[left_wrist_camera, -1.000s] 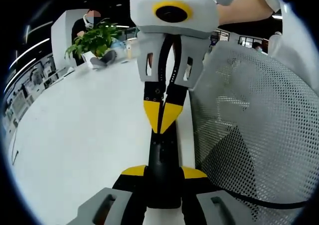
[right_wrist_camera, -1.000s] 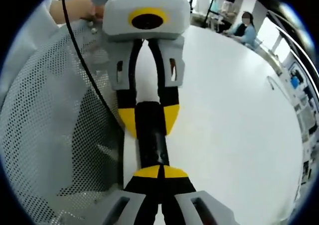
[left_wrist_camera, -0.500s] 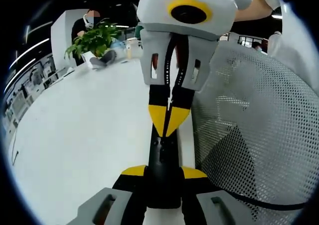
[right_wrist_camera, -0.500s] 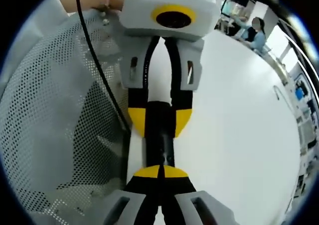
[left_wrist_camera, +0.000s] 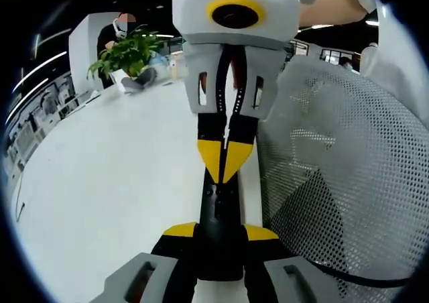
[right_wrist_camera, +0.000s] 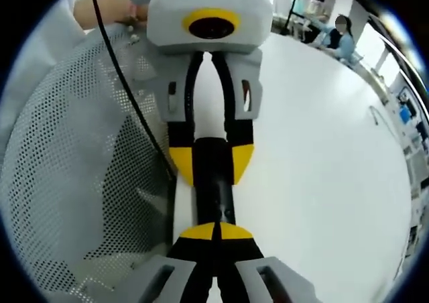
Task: Press the specified remote control buttons in sequence, fully releasing each button before pressing the next.
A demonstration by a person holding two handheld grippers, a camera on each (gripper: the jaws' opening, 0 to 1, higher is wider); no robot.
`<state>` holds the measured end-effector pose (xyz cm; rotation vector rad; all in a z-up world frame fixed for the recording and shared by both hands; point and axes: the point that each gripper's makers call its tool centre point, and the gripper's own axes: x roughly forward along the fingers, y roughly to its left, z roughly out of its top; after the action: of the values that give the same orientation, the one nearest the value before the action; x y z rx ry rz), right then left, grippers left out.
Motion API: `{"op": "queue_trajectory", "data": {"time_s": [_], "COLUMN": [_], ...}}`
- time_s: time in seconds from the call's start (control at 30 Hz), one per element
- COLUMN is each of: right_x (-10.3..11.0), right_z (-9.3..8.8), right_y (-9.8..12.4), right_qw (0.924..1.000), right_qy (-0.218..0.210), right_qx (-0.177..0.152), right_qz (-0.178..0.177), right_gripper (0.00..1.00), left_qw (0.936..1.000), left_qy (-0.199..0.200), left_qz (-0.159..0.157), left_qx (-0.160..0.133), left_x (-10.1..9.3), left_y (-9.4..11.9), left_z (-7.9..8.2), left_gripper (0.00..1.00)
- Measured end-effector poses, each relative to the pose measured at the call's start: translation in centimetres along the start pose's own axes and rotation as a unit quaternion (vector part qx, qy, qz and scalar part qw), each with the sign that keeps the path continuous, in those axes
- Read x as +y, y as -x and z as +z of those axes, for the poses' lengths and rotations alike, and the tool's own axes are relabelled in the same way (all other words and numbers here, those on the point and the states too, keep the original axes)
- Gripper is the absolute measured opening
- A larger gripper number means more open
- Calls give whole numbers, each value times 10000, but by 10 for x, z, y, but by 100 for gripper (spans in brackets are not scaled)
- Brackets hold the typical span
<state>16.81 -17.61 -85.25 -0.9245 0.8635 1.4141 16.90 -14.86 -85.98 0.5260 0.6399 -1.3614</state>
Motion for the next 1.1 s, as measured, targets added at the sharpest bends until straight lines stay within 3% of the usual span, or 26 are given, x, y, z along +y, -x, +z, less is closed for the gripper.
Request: {"op": "queue_trajectory", "data": {"time_s": [0.33,0.5,0.63,0.73,0.8,1.1], "right_x": [0,0,2,1,0,0], "right_z": [-12,-11,-12,-12,-12,-13], "right_y": [4,2,2,3,3,6], "right_qw": [9994,9990,9991,9992,9992,9990], "right_qy": [-346,-333,-74,12,-269,-443], "right_qx": [-1,292,422,384,276,42], "right_qz": [-76,-55,-67,-74,-59,-40], "right_gripper": [0,0,0,0,0,0], "left_qw": [10000,10000,10000,10000,10000,10000], "left_qy": [-2,-21,-45,-47,-46,-15], "left_qz": [-5,-15,-25,-27,-30,-27], "left_qx": [-6,-5,6,12,10,1], "left_x": [0,0,0,0,0,0], "left_y": [0,0,0,0,0,0], "left_z": [0,0,0,0,0,0], "left_gripper": [24,24,24,24,24,24]}}
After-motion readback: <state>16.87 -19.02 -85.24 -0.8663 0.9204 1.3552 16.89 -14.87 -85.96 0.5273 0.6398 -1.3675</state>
